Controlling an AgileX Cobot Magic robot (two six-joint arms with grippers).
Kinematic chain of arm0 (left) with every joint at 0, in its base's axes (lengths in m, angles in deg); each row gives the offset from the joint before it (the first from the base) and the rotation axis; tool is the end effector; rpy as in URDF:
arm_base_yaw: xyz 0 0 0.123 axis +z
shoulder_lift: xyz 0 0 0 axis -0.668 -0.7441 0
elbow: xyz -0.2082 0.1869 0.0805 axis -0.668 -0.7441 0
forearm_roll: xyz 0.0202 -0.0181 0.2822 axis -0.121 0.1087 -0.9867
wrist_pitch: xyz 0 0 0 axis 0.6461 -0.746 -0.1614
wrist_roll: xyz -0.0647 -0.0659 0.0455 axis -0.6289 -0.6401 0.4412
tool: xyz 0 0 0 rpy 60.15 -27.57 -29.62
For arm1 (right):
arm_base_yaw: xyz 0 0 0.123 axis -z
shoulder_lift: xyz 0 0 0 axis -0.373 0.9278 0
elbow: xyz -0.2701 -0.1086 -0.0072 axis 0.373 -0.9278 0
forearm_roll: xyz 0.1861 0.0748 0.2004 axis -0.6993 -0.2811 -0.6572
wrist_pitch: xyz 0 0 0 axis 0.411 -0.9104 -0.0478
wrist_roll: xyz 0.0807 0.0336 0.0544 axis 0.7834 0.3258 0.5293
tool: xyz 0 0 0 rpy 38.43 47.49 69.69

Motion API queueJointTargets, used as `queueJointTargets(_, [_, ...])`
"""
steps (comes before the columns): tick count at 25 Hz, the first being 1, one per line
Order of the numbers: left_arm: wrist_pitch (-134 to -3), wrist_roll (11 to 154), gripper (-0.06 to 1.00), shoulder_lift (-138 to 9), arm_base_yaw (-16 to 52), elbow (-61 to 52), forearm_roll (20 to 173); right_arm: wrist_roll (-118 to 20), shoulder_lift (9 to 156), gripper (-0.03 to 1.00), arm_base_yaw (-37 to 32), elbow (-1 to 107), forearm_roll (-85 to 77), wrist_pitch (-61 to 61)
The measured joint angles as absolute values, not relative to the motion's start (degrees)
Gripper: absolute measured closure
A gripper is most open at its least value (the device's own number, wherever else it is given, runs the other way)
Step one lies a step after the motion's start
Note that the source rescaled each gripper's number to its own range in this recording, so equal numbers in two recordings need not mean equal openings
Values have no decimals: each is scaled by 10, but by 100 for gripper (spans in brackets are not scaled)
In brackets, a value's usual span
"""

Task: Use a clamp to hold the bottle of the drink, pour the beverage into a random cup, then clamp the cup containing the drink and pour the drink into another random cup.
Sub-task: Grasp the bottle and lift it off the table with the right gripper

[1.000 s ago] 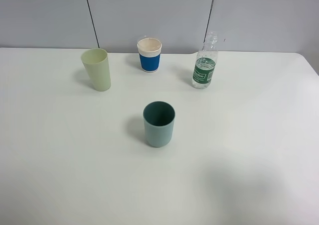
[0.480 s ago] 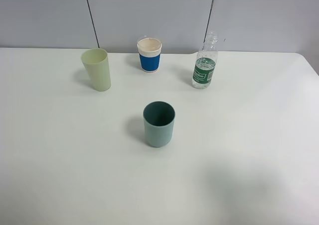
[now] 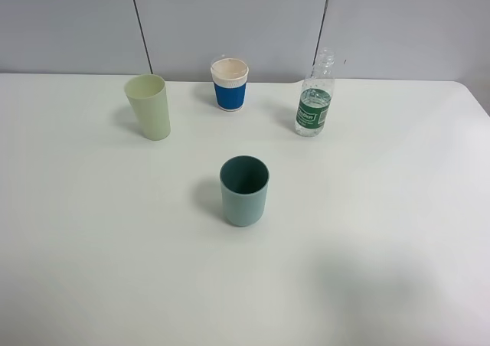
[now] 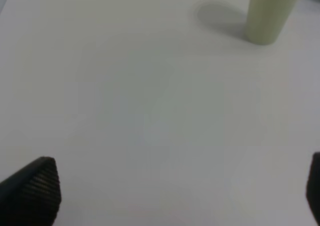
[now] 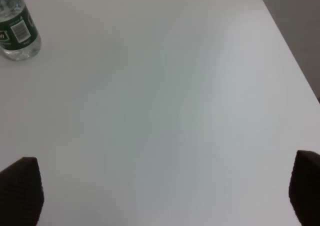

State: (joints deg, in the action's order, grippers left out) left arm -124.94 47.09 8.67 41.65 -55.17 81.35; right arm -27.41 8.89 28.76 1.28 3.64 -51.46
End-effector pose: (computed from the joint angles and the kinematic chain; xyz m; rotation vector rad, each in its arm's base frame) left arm 0.0270 0.0023 0.2895 -0.0231 2.0276 0.0129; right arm 0.0280 -0.0034 0.2859 0.1050 2.0426 -0.0854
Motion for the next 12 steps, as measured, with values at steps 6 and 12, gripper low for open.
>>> queueJointTargets(6, [-1249, 471, -6, 87, 416, -552, 814, -274, 89, 1, 288, 13, 36, -515])
queueJointTargets(12, [-1249, 471, -6, 87, 416, -552, 814, -274, 89, 1, 288, 13, 36, -515])
